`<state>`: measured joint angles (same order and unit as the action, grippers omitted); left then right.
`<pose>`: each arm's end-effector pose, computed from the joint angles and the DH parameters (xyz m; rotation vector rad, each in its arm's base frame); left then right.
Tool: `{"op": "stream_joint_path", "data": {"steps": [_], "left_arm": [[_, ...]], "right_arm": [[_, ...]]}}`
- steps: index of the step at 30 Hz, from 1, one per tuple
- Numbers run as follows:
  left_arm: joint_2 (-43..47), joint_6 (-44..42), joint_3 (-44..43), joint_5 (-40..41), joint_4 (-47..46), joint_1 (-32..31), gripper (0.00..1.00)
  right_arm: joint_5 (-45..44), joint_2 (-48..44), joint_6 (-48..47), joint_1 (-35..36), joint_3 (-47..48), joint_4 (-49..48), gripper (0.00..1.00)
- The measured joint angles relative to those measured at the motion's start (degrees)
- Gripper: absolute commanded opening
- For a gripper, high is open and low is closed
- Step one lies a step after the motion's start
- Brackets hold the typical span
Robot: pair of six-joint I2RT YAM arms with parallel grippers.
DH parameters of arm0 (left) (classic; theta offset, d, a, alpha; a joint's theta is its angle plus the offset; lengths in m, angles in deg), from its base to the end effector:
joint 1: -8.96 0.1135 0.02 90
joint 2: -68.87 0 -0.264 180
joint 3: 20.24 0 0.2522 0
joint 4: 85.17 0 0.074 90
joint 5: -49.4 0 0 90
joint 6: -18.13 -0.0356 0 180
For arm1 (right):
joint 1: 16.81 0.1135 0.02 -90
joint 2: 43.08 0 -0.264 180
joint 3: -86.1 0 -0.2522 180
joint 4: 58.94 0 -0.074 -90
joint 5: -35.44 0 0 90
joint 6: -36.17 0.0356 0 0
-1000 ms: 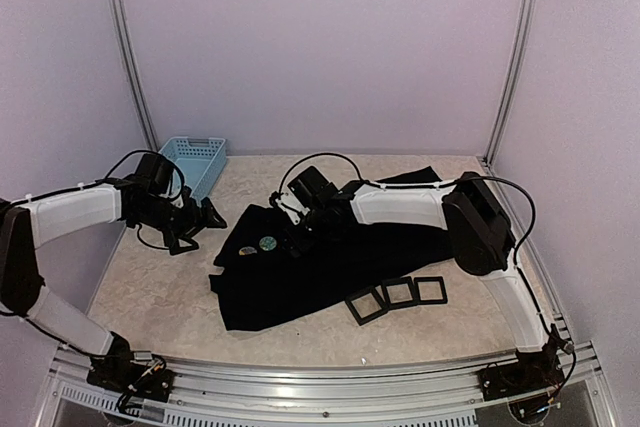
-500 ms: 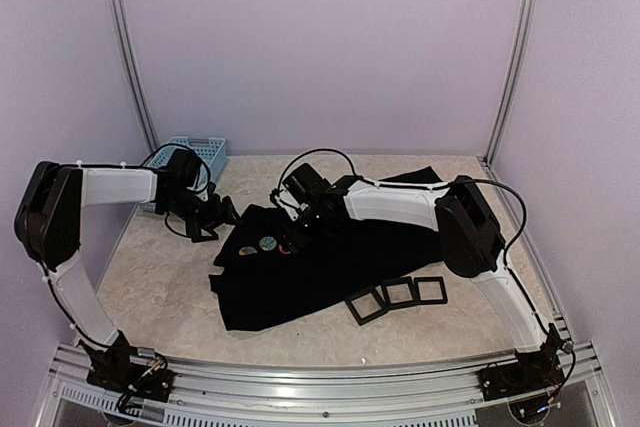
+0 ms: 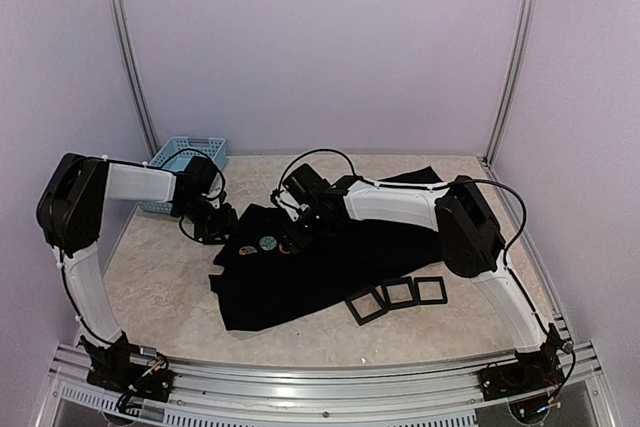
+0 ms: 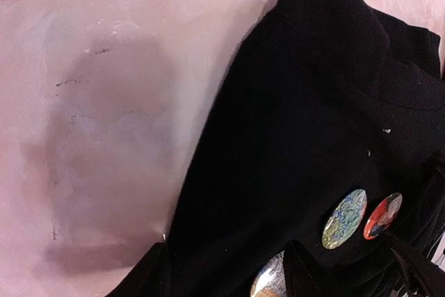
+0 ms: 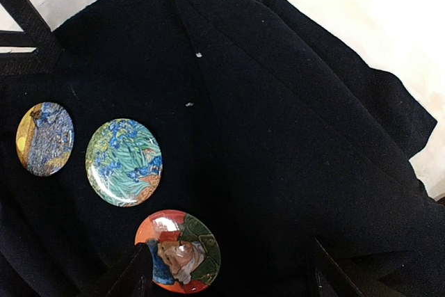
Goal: Remove the brooch from the garment
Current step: Flatten the clothing at the center of the board.
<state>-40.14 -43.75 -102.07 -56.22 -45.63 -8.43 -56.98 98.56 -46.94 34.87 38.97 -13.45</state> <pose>0.3532 -0.1207 0.1484 -0.1840 2.8099 -0.5803 0.3362 0.4229 0.1500 -0.9572 2.3686 0.3558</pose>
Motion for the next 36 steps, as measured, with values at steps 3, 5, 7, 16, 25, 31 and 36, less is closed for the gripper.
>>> {"op": "stream_joint_path", "data": {"steps": [3,5,7,16,25,31,36], "left_arm": [[-0.7,0.0,-0.7,1.0,0.0,-0.7,0.46],[-1.1,-0.1,-1.0,1.5,-0.2,-1.1,0.33],[-1.2,-0.1,-1.0,2.0,-0.3,-1.4,0.15],[0.2,1.2,2.6,2.9,-2.6,-2.8,0.00],[12.9,5.4,14.3,2.0,-1.4,-5.2,0.00],[16.4,7.1,16.4,1.3,-1.0,-5.4,0.00],[16.4,7.8,16.4,1.2,-0.8,-5.6,0.00]], "right_arm": [[0.0,0.0,0.1,0.0,0.0,0.0,0.76],[0.0,0.0,0.2,0.0,0.0,0.0,0.76],[0.0,0.0,0.3,0.0,0.0,0.0,0.76],[-0.2,0.0,0.6,0.2,0.0,0.0,0.77],[-1.6,0.0,-0.3,2.3,-0.1,0.2,0.78],[-1.4,0.0,-1.4,3.7,-0.1,0.2,0.80],[-0.9,0.0,-2.4,4.1,0.0,0.2,0.80]]}}
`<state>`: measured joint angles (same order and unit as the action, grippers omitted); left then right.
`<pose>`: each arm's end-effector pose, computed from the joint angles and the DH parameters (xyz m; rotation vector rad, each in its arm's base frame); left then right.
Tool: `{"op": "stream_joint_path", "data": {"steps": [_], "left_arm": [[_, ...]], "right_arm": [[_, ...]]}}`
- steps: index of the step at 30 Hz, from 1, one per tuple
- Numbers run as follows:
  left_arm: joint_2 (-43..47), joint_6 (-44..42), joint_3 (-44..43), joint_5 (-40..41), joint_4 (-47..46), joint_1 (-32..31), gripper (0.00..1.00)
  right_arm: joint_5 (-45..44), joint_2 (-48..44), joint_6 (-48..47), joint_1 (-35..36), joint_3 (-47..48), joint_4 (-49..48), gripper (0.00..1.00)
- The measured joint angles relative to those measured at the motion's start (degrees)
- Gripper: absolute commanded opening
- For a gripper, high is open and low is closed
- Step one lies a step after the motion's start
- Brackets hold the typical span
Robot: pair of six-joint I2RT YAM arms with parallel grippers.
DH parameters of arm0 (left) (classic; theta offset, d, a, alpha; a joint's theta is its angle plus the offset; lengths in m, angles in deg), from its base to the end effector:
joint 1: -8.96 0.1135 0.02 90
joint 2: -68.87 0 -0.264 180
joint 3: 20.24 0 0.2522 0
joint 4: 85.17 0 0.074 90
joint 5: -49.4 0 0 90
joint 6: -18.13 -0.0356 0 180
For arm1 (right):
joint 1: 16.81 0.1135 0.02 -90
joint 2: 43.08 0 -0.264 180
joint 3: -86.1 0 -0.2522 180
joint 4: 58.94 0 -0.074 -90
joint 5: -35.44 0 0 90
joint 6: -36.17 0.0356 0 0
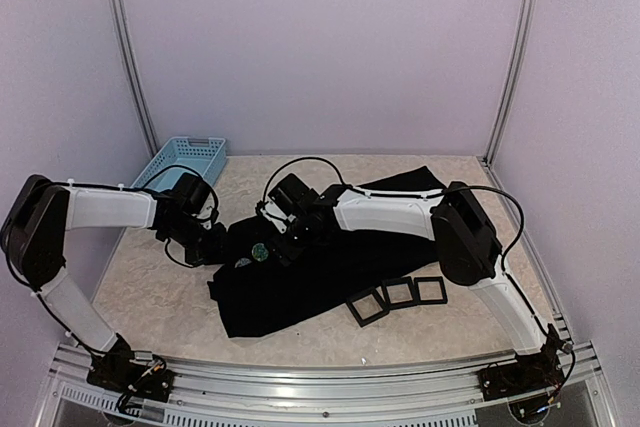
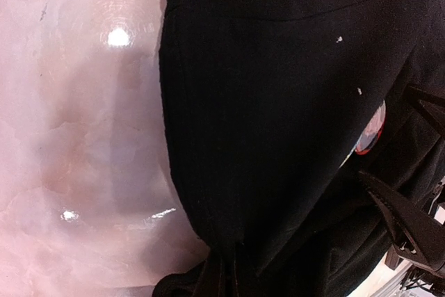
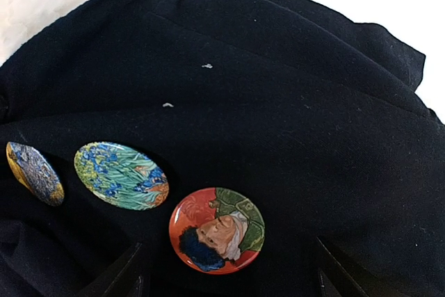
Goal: Remove the brooch from the garment
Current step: Flatten the clothing at the center of the board.
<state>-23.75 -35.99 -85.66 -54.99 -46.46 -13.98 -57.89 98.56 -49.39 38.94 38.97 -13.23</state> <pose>0.2734 -0.1253 0.1629 -0.2436 2.8255 -0.6088 0.3056 0.4451 0.1497 -1.0849 2.3138 0.3461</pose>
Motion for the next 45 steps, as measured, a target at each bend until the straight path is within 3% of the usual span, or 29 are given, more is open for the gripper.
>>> {"op": "stream_joint_path", "data": {"steps": [7,14,26,30,36,43,45], "left_arm": [[0.0,0.1,0.0,0.0,0.2,0.0,0.00],[0.3,0.3,0.0,0.0,0.6,0.0,0.00],[2.2,0.8,-0.5,1.3,1.4,0.0,0.00],[4.3,0.7,-0.5,1.7,1.4,-0.1,0.10],[8.7,0.4,-0.5,3.3,1.7,-0.3,0.42],[12.3,-1.3,-1.4,4.3,2.1,-0.2,0.64],[12.2,-2.0,-2.5,3.8,2.1,-0.2,0.72]], "right_arm": [[0.0,1.9,-1.2,0.0,2.9,0.3,0.78],[-0.3,4.3,-2.0,0.0,5.4,0.5,0.65],[-0.6,4.0,0.3,-0.3,3.8,-1.9,0.52],[1.5,2.3,2.2,-1.1,-0.2,-5.3,0.49],[6.3,-1.6,5.1,-4.4,-7.4,-9.7,0.49],[10.0,-4.7,8.8,-8.4,-12.7,-13.2,0.46],[11.7,-4.9,9.2,-9.0,-12.9,-14.2,0.50]]}}
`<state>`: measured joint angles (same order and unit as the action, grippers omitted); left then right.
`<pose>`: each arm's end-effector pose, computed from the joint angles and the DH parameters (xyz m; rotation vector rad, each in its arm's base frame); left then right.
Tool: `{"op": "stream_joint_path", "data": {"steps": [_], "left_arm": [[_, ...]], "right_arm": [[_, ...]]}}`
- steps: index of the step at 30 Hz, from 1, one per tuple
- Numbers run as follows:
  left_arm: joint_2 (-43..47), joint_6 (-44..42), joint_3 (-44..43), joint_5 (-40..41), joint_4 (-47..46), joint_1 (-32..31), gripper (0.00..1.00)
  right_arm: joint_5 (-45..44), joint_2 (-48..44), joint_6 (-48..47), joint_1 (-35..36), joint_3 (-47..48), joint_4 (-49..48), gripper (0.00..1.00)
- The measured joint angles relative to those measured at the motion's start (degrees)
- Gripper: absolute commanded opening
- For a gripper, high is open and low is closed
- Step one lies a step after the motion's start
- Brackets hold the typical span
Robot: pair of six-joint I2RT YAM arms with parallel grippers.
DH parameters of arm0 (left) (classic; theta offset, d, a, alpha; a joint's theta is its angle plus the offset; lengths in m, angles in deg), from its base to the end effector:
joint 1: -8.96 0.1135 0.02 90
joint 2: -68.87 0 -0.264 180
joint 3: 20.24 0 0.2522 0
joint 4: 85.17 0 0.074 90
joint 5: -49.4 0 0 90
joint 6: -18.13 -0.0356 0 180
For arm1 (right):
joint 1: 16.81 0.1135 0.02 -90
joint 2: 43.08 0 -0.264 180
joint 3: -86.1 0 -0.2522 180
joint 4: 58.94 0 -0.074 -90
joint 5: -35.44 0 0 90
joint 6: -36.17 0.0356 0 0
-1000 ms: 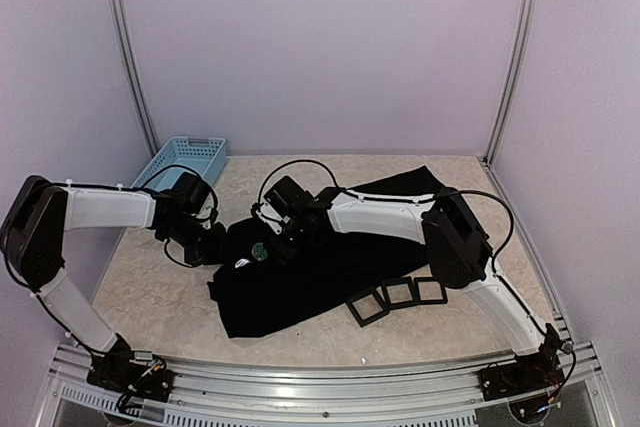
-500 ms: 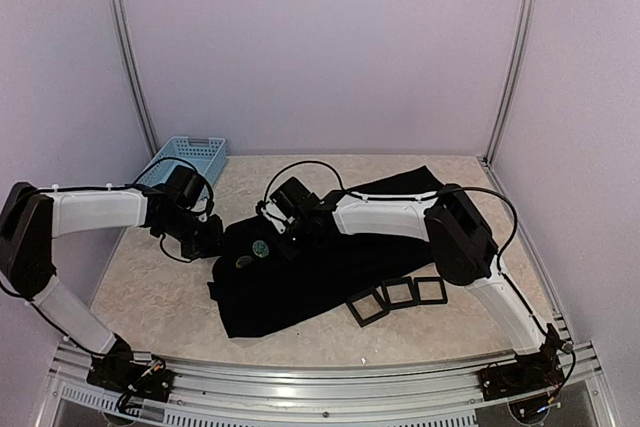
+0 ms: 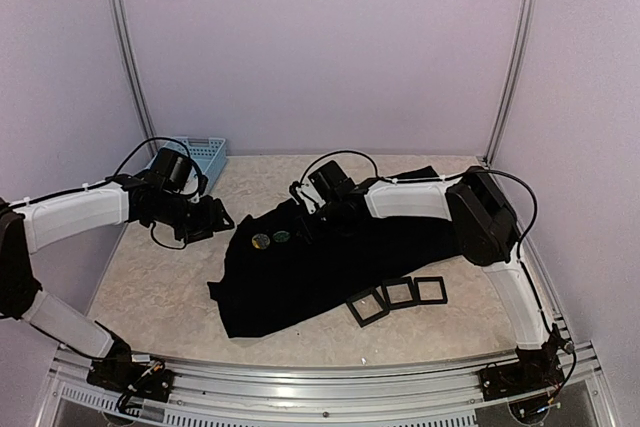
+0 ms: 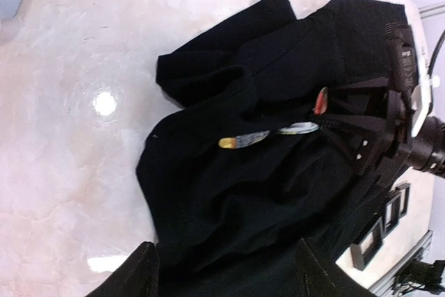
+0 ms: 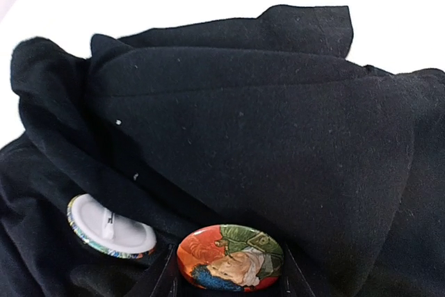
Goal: Remove the brooch from the garment
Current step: Flatten the clothing at the center of the board.
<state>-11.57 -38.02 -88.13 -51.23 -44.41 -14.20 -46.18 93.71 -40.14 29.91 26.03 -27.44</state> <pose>0.2617 -0.1191 0.2316 -0.1621 2.5916 -0.6229 0.3571 0.3867 0.1395 -0.7804 2.3862 0.6390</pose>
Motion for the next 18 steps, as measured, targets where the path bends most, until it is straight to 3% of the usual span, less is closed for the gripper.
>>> {"op": "stream_joint_path", "data": {"steps": [4,7,10,18], "left_arm": [[-2.6,-2.1,-3.9,-2.8,-1.0,0.0,0.86],[-6.3,-3.0,-6.9,-5.3,-3.1,0.4,0.92],[-9.4,-3.0,-7.4,-7.6,-5.0,1.6,0.99],[-13.1,-3.7,-6.9,-11.1,-7.2,4.4,0.99]], "right_arm": [[2.5,0.0,0.7,-0.3,-0.5,-1.0,0.70],[3.0,-0.2,0.8,-0.2,-0.7,-1.2,0.77],[2.5,-1.4,0.7,-0.2,-1.7,-1.3,0.79],[1.2,-8.8,-1.7,-0.2,-4.9,-2.2,0.81]]}}
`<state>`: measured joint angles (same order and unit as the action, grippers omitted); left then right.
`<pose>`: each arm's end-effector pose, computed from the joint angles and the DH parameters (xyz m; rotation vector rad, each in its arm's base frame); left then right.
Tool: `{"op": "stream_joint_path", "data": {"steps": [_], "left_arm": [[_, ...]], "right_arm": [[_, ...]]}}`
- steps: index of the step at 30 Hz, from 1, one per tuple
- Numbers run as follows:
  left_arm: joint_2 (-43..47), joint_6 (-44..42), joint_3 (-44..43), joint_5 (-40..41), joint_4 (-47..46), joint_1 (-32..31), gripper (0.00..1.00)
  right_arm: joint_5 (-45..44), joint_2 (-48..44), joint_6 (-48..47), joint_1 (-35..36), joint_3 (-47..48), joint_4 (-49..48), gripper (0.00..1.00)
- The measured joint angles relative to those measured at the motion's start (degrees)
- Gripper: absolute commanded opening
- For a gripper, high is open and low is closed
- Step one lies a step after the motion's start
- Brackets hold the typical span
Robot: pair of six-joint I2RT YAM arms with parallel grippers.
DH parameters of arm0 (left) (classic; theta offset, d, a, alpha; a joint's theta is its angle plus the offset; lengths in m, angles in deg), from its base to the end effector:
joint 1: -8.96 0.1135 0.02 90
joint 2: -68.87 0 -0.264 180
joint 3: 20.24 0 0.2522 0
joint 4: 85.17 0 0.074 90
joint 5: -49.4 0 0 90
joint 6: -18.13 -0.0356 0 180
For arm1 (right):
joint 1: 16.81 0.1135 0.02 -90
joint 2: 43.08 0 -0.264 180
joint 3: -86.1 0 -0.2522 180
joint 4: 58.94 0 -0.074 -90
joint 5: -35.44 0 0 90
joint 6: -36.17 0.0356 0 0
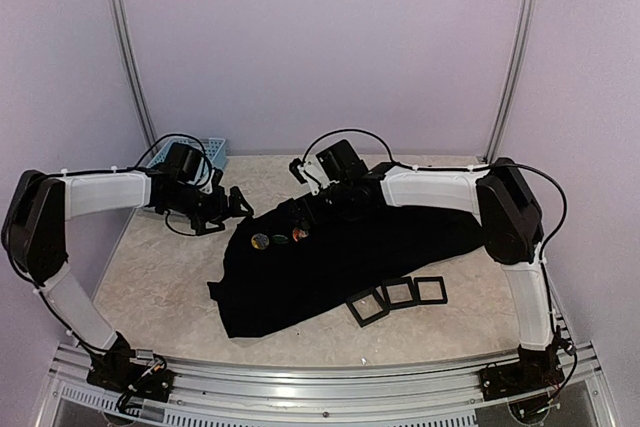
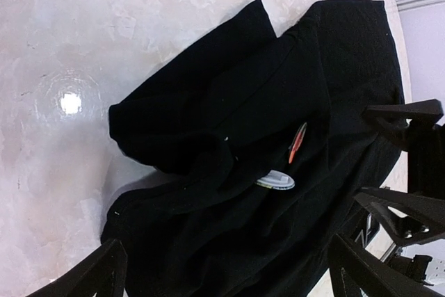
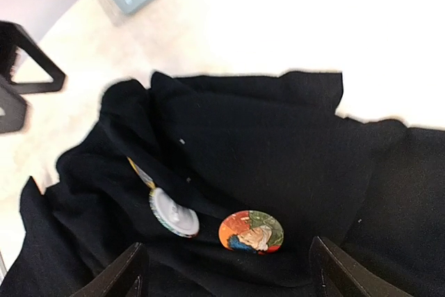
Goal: Remove the brooch from the garment
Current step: Flatten the clothing at the center of the board, then pick up the brooch from the flattened clothing.
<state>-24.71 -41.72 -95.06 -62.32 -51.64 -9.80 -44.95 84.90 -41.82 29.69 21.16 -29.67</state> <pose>0.3184 -0.1221 0.2112 -0.0877 2.5812 -0.8144 0.3461 0.3734 0.1919 -0.7971 2.2661 0.6960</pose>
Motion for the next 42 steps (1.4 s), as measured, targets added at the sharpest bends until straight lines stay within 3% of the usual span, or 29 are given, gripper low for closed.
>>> {"op": "stream_joint_path", "data": {"steps": [12,28,35,42], "left_arm": [[-6.6,-1.2,-3.1,-2.1,-0.3,1.2,0.99],[-7.0,-1.5,-4.3,-1.8,0.6,1.5,0.99],[-6.7,-1.5,-4.3,-1.3,1.8,1.5,0.99],[-5.7,-1.5,-4.3,-0.4,2.9,1.6,0.99]], "right_arm": [[2.2,3.6,-8.2,2.4,7.5,3.9,0.66],[4.4,13.3,-12.7,3.3,17.7,9.1,0.48],[4.8,16.0,-13.9,3.3,21.0,10.5,0.23],[5.7,16.6,-14.1,3.2,21.6,11.0,0.06]]}}
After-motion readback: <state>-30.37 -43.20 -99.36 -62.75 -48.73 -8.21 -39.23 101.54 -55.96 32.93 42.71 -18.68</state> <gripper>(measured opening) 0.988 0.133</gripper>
